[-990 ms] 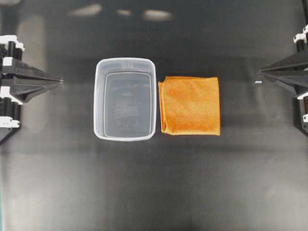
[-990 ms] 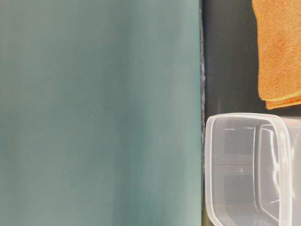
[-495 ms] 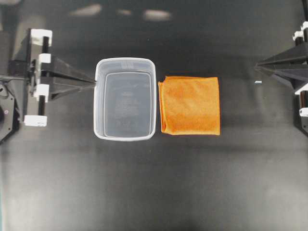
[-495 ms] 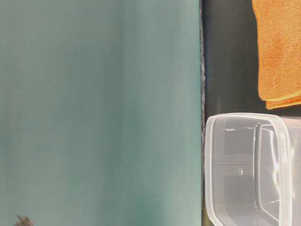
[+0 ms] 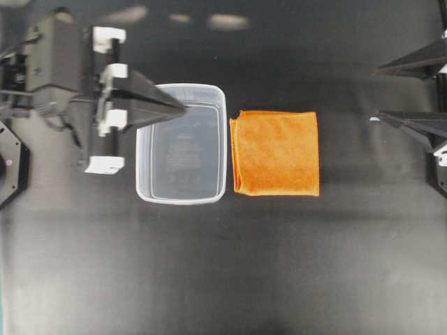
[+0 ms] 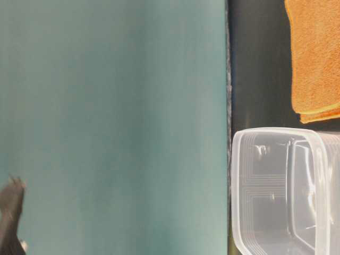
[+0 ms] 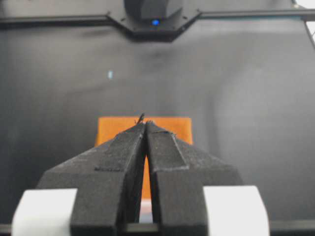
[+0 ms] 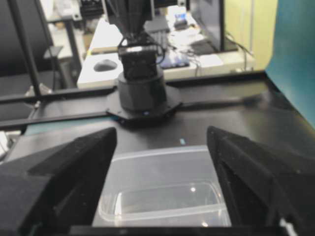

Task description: Place the orange towel into the container with the left arm.

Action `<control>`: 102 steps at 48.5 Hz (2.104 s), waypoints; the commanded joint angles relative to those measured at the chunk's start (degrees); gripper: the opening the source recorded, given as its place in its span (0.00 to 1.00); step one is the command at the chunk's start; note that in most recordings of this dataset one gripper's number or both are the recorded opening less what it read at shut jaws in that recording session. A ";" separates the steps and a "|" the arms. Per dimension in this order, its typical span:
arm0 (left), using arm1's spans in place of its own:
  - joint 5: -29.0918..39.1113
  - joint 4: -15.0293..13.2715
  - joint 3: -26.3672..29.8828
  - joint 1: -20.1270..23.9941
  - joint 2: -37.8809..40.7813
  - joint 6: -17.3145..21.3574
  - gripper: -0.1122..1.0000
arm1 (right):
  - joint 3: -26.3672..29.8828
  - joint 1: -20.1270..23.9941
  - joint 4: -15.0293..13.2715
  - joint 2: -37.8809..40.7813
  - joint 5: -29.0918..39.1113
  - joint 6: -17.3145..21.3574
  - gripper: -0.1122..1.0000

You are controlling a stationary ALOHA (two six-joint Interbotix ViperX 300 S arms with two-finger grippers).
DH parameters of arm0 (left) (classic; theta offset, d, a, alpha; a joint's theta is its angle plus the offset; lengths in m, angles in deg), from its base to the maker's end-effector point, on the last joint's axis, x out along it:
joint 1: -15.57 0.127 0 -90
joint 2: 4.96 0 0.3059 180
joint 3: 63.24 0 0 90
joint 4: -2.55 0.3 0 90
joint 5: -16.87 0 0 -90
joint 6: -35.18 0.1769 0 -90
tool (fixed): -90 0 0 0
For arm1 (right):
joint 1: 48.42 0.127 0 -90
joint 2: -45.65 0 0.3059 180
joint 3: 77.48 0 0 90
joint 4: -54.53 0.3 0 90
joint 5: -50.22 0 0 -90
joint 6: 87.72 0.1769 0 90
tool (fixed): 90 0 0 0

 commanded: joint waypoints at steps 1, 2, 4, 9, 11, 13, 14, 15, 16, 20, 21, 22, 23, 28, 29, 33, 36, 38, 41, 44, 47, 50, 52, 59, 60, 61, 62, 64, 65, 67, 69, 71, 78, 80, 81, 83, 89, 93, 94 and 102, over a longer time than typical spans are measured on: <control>3.25 0.18 5.01 0.88 3.43 0.18 0.11 | 0.79 0.00 0.00 -0.70 0.00 -0.09 0.73; 4.57 0.18 5.98 1.05 4.39 0.26 0.12 | 0.79 0.09 0.00 -0.88 0.09 -0.09 0.73; 7.56 0.09 8.17 1.14 6.42 0.44 0.14 | 0.79 0.09 0.00 -1.41 0.09 -0.09 0.74; 15.73 0.18 14.06 1.41 12.04 0.62 0.35 | 0.62 0.09 0.00 -2.55 0.18 -0.09 0.74; 18.72 0.18 16.61 1.58 14.68 0.62 0.45 | 0.62 0.09 0.00 -2.90 0.26 -0.09 0.73; 21.62 0.18 19.16 1.58 17.31 0.62 0.57 | 0.62 0.00 0.00 -3.16 0.44 -0.09 0.74; 23.03 0.18 20.39 1.76 18.54 0.62 0.62 | 0.62 0.00 0.00 -3.25 0.53 -0.09 0.74; 24.26 0.18 21.71 1.76 19.95 0.62 0.68 | 0.62 0.00 0.00 -3.34 0.53 -0.09 0.74; 25.58 0.18 23.12 1.85 21.36 0.62 0.72 | 0.62 0.00 0.00 -3.34 0.70 -0.09 0.74; 29.53 0.18 28.04 2.02 26.81 0.79 0.87 | 0.62 -0.35 0.00 -3.34 1.14 -0.09 0.74; 30.23 0.18 29.27 2.02 28.13 0.88 0.90 | 0.53 -0.44 0.00 -3.34 1.23 -0.09 0.74; 30.94 0.18 30.32 2.02 29.53 0.97 0.91 | 0.44 -0.53 0.00 -3.43 1.32 -0.09 0.74; 31.46 0.18 31.38 1.93 30.85 1.23 0.92 | 0.44 -0.62 0.00 -3.34 1.41 -0.09 0.74; 32.96 0.18 35.51 1.23 36.74 3.96 0.91 | 0.26 -0.79 0.00 -3.52 1.85 -0.09 0.74; 32.96 0.18 36.30 1.05 38.41 5.19 0.91 | 0.26 -0.79 0.00 -3.60 1.85 0.00 0.74; 32.87 0.18 38.23 0.88 42.63 7.82 0.91 | 0.26 -0.79 0.00 -3.96 1.85 0.18 0.74; 32.78 0.18 39.64 0.97 45.09 8.61 0.91 | 0.18 -0.79 0.00 -4.22 1.85 0.35 0.74; 32.61 0.18 40.17 1.14 46.41 8.70 0.91 | 0.00 -0.79 0.00 -4.39 1.85 0.35 0.74; 32.08 0.18 40.52 1.49 48.43 8.88 0.91 | -0.18 -0.79 0.00 -4.66 1.85 0.44 0.74; 31.82 0.18 40.87 1.49 49.92 9.67 0.91 | -0.62 -0.79 0.00 -4.92 1.85 0.53 0.74; 31.82 0.18 41.13 1.58 51.06 9.67 0.91 | -0.70 -0.79 0.00 -5.19 1.85 0.53 0.74; 31.73 0.18 41.31 1.58 52.03 9.58 0.91 | -0.70 -0.79 0.00 -5.36 1.85 0.53 0.74; 31.46 0.18 41.31 1.58 52.73 9.40 0.91 | -0.79 -0.79 0.00 -5.36 1.85 0.53 0.74; 29.97 0.18 41.04 1.23 54.84 8.79 0.91 | -0.79 -0.79 0.00 -5.27 1.76 0.53 0.74; 29.71 0.18 40.96 1.14 55.20 8.70 0.91 | -0.79 -0.79 0.00 -5.36 1.76 0.53 0.74; 29.36 0.18 40.87 1.14 55.55 8.70 0.91 | -0.79 -0.79 0.00 -5.36 1.76 0.53 0.74; 29.09 0.18 40.87 1.05 56.07 8.61 0.91 | -0.79 -0.79 0.00 -5.27 1.67 0.53 0.74; 28.92 0.18 41.04 0.88 56.87 8.61 0.91 | -0.79 -0.79 0.00 -5.36 1.67 0.53 0.74; 28.92 0.18 41.13 0.70 57.30 8.61 0.91 | -0.79 -0.79 0.00 -5.36 1.67 0.53 0.74; 28.74 0.18 41.40 0.44 58.01 8.61 0.91 | -0.88 -0.79 0.00 -5.27 1.76 0.53 0.74; 28.65 0.18 41.48 0.18 58.62 8.53 0.91 | -0.79 -0.79 0.00 -5.36 1.85 0.53 0.74; 28.65 0.18 41.57 -0.09 59.33 8.35 0.91 | -0.79 -0.79 0.00 -5.36 1.85 0.53 0.74; 28.39 0.18 41.13 -0.35 60.73 6.42 0.91 | -0.97 -0.79 0.00 -5.45 0.79 0.53 0.74; 28.13 0.18 41.04 -0.35 60.82 5.71 0.91 | -1.05 -0.79 0.00 -5.45 0.53 0.53 0.73; 28.04 0.18 40.96 -0.35 60.91 5.27 0.91 | -1.05 -0.79 0.00 -5.45 0.35 0.53 0.73; 27.86 0.18 40.96 -0.26 60.91 4.48 0.91 | -1.05 -0.79 0.00 -5.45 0.35 0.53 0.74; 27.86 0.18 40.96 0.00 60.82 2.99 0.90 | -1.23 -0.79 0.00 -5.45 0.44 0.53 0.74; 27.95 0.09 40.96 -0.18 60.64 2.37 0.87 | -1.23 -0.79 0.00 -5.45 0.53 0.53 0.74; 27.95 0.18 40.96 -0.26 60.56 2.37 0.85 | -1.23 -0.79 0.00 -5.54 0.53 0.53 0.74; 27.95 0.18 40.96 -1.14 60.03 2.90 0.51 | -1.23 -0.79 0.00 -5.54 0.53 0.53 0.74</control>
